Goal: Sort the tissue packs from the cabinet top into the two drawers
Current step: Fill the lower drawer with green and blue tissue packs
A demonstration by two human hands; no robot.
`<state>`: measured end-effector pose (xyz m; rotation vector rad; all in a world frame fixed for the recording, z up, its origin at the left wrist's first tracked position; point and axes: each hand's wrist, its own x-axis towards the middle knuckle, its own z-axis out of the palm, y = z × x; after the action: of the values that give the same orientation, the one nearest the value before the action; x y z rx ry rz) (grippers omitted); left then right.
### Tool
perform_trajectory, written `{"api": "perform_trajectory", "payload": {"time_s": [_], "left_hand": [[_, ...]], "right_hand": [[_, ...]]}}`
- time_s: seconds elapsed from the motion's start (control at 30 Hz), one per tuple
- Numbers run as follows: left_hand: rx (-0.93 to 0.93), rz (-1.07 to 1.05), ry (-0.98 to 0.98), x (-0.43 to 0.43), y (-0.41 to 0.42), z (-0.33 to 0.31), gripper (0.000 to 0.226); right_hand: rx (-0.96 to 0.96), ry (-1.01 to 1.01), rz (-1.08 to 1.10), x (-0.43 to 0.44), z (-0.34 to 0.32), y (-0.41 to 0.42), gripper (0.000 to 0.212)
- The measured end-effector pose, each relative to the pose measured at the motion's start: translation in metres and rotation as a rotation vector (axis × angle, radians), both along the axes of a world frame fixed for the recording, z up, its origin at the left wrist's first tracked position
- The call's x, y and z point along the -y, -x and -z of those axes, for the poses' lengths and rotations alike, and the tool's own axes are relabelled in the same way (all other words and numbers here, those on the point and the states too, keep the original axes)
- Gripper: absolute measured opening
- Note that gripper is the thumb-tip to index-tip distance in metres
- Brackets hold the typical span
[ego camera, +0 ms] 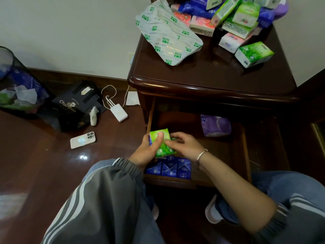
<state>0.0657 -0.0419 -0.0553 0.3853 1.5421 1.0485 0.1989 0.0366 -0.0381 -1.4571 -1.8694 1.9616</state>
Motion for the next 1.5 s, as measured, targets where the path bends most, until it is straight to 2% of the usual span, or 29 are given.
{"api": "perform_trajectory", "payload": {"time_s": [0.1,0.2,0.27,0.37,0.47,0.63,0.73,0.83,0.9,0.97,1.03,1.07,1.13,1.27,1.37,1.43,1.5], "left_hand": [[0.090,-0.003,0.051,-0.001,0.000,-0.005,0.080],[0.140,-0.062,0.063,0.000,0.003,-0.005,0.057],[0.086,-0.168,0.064,-0.001,0.008,-0.003,0.041],[0.049,-0.322,0.048,-0.003,0.016,-0.001,0.036],[0.094,-0.410,0.001,-0.005,0.017,0.000,0.033],[0.068,-0.439,0.014,-0.004,0.019,0.002,0.029],[0.049,-0.418,0.009,-0.005,0.018,0.002,0.028],[0.015,-0.360,-0.001,-0.006,0.014,0.002,0.023],[0.022,-0.338,-0.006,-0.006,0.011,0.001,0.019],[0.065,-0.310,-0.027,-0.006,0.007,-0.002,0.013],[0.126,-0.243,-0.053,-0.004,0.001,-0.004,0.014],[0.145,-0.200,-0.061,-0.003,-0.002,-0.004,0.019],[0.135,-0.115,-0.062,-0.001,-0.007,-0.005,0.028],[0.030,0.030,-0.081,0.002,-0.014,-0.003,0.032],[-0.033,0.142,-0.083,0.001,-0.019,-0.001,0.031],[-0.199,0.128,-0.085,0.001,-0.015,0.002,0.032],[-0.447,-0.015,-0.023,0.000,-0.003,0.008,0.035]], "right_hand": [[-0.009,0.073,0.099,0.001,0.002,0.004,0.035],[-0.155,0.356,0.266,-0.008,0.004,-0.008,0.026],[-0.160,0.397,0.386,-0.018,0.010,-0.021,0.031],[0.084,0.207,0.496,-0.024,0.035,-0.027,0.037],[0.238,-0.015,0.438,-0.026,0.062,-0.010,0.038],[0.464,-0.375,0.125,-0.024,0.087,0.015,0.032],[0.491,-0.481,-0.022,-0.023,0.089,0.009,0.030],[0.616,-0.558,-0.267,-0.028,0.082,-0.004,0.044],[0.640,-0.598,-0.203,-0.028,0.070,-0.008,0.048],[0.380,-0.491,-0.029,-0.026,0.055,-0.009,0.041],[0.085,-0.141,0.040,-0.017,0.040,-0.009,0.022],[0.031,-0.013,0.028,-0.012,0.035,-0.012,0.014],[-0.004,0.078,0.046,-0.007,0.030,-0.022,0.006],[-0.062,0.141,0.131,0.001,0.026,-0.043,0.003],[-0.025,0.108,0.145,0.008,0.025,-0.051,0.015],[0.014,0.111,0.237,0.001,0.023,-0.061,0.023],[0.112,0.071,0.309,-0.013,0.024,-0.074,0.027]]}}
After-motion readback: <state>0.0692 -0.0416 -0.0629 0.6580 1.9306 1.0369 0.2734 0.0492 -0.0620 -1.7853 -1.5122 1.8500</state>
